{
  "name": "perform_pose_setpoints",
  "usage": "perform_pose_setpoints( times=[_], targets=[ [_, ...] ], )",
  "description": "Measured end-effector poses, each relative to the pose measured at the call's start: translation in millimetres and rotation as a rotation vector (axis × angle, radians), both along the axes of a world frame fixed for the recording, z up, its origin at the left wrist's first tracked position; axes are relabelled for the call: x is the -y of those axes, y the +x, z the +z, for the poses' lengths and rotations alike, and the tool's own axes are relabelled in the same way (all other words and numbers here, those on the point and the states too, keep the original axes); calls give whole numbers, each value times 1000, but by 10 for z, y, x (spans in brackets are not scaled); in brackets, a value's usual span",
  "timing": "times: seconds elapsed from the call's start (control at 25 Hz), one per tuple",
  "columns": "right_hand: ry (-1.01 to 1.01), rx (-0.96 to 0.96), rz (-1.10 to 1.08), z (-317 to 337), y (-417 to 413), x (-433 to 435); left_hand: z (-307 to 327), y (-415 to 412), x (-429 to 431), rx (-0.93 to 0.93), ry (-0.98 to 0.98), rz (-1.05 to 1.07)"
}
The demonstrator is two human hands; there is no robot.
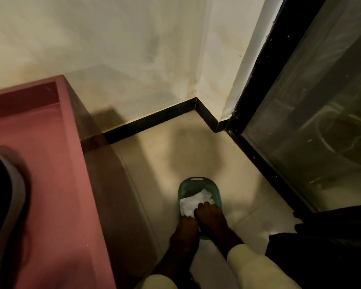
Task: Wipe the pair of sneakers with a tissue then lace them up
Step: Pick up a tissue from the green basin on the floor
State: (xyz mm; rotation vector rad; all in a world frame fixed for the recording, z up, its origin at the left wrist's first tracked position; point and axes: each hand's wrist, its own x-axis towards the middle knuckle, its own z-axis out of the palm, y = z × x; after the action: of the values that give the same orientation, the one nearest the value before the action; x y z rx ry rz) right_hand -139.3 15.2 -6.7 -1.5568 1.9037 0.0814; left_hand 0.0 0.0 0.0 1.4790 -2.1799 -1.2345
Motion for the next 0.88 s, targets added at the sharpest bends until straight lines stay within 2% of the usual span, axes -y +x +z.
perform_pose_setpoints(
  times=[0.04, 0.08, 0.12, 0.2, 0.24, 0.32, 0.36, 0.44, 0.56, 0.64, 0.76, 0.84, 0.88],
  targets=[
    [-7, -111, 44, 123, 39, 10, -253, -15, -57, -42, -263, 74],
    [-30, -209, 155, 247, 55, 13, -356, -81, -123, -5, -328, 83],
    [-25, -183, 132, 362, 39, 17, -243, -96, -166, -48, -273, 162],
    [-155, -57, 31, 564, 29, 6, 214, -78, -126, -161, 113, 271],
    [-216, -3, -25, 630, 24, -9, 456, -124, -170, -139, 274, 345],
    [-281, 125, -159, 854, 51, -74, 715, -175, -81, -224, 679, 622],
    [-293, 171, -188, 943, 73, -115, 779, -193, -56, -360, 787, 764],
    [-307, 258, -146, 1089, 103, -189, 977, -212, -22, -515, 895, 862],
    [-330, 421, -34, 1246, 67, -258, 1097, -217, -11, -558, 851, 870],
    [-306, 512, -139, 1346, 38, -278, 1142, -212, -9, -594, 827, 892],
    [-442, 483, -351, 1457, -76, -227, 1335, -199, -27, -513, 692, 736],
    [-439, 520, -258, 1560, -192, -185, 1554, -210, -43, -453, 593, 665],
    [-369, 554, -203, 1645, -230, -166, 1690, -225, -52, -420, 554, 630]
  ],
)
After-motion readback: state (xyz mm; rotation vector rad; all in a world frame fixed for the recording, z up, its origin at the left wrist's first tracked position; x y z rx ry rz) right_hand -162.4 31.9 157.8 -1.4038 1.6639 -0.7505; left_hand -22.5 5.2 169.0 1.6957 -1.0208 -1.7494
